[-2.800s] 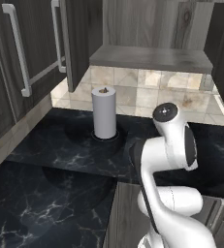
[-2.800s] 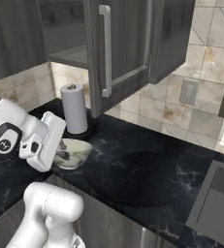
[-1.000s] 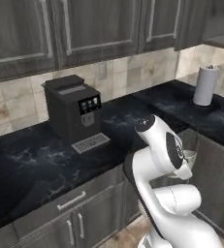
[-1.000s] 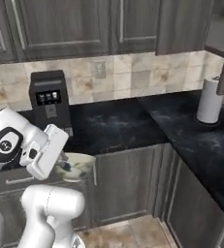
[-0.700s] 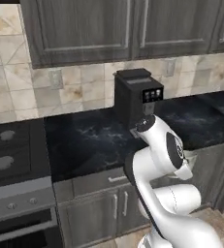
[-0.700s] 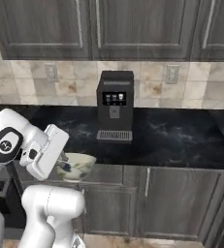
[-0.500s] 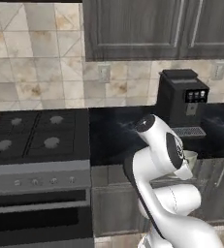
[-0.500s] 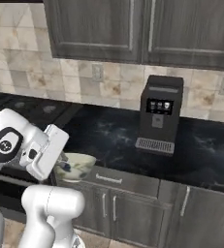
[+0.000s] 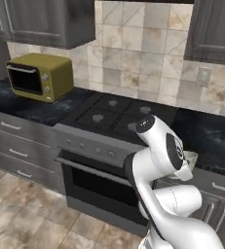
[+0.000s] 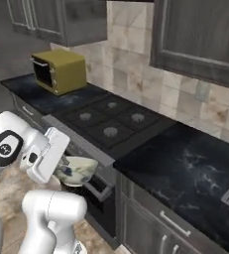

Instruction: Take the smaller bowl and place it next to the appetizer plate on the dining counter , and place the larger bowl next to the plate with cooked food.

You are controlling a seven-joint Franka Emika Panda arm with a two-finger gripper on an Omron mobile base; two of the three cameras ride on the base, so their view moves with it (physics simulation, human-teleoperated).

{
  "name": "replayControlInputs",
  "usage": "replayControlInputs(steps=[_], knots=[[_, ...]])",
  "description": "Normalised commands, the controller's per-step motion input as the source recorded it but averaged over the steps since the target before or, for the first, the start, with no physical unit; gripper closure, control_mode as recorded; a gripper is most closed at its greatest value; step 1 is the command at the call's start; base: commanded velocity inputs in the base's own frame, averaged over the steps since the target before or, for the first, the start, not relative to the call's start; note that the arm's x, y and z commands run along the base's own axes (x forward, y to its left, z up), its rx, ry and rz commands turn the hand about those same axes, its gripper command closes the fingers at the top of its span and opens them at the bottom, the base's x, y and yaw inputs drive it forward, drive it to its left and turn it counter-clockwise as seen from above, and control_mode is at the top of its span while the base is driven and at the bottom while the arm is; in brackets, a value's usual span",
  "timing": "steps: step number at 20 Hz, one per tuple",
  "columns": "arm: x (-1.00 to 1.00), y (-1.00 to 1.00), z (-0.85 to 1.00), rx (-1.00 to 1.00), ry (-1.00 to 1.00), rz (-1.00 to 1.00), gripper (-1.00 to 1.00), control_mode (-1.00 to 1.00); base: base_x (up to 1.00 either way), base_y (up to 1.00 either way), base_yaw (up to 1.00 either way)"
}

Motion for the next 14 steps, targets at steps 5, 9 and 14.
replayControlInputs(steps=[5, 9, 14], knots=[[0.00, 0.00, 0.00, 0.00, 0.00, 0.00, 1.00, 1.00, 0.00, 0.14, 0.79], [0.00, 0.00, 0.00, 0.00, 0.00, 0.00, 1.00, 1.00, 0.00, 0.14, 0.78], [0.00, 0.00, 0.00, 0.00, 0.00, 0.00, 1.00, 1.00, 0.00, 0.10, 0.73]])
